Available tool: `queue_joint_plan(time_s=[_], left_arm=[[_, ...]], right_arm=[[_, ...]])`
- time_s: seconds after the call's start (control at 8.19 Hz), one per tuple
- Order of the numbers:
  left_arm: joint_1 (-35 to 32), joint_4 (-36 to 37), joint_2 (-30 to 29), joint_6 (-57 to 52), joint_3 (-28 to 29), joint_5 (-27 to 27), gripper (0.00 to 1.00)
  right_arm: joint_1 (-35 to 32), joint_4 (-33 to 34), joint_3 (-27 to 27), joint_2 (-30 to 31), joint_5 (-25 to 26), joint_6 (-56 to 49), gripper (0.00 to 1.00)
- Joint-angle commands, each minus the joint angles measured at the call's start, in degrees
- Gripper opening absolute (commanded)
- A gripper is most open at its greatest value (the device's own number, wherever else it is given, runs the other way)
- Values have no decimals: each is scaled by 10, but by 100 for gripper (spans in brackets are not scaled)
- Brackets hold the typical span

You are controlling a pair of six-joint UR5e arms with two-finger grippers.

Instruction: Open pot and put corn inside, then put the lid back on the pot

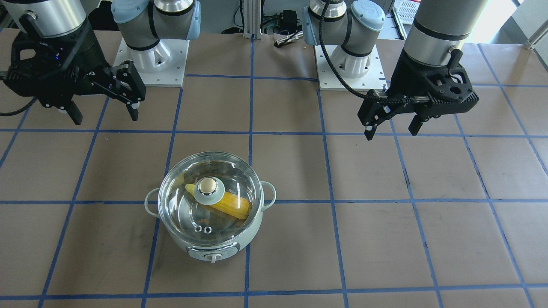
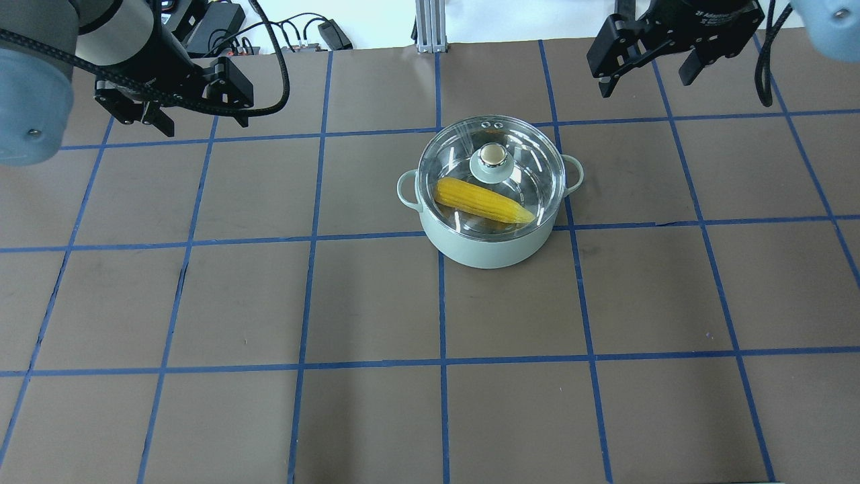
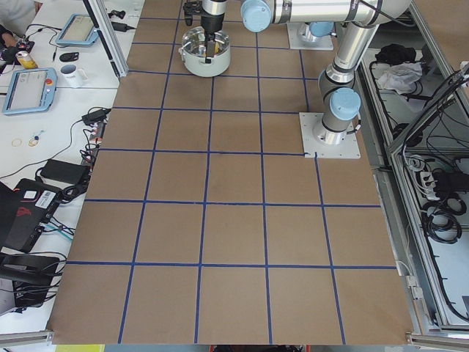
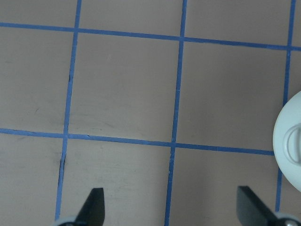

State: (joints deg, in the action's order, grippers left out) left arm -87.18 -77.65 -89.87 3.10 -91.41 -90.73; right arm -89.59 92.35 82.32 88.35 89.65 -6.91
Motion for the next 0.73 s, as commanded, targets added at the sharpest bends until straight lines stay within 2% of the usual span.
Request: queue_joint_plan(time_s=[0.0, 0.61], left_arm=[[0, 0, -3, -10, 0, 1, 100], [-1, -1, -7, -11, 1, 5, 100]], right_arm=[[9, -21, 1, 19, 9, -12, 100], [22, -18, 11, 19, 1, -26, 100]])
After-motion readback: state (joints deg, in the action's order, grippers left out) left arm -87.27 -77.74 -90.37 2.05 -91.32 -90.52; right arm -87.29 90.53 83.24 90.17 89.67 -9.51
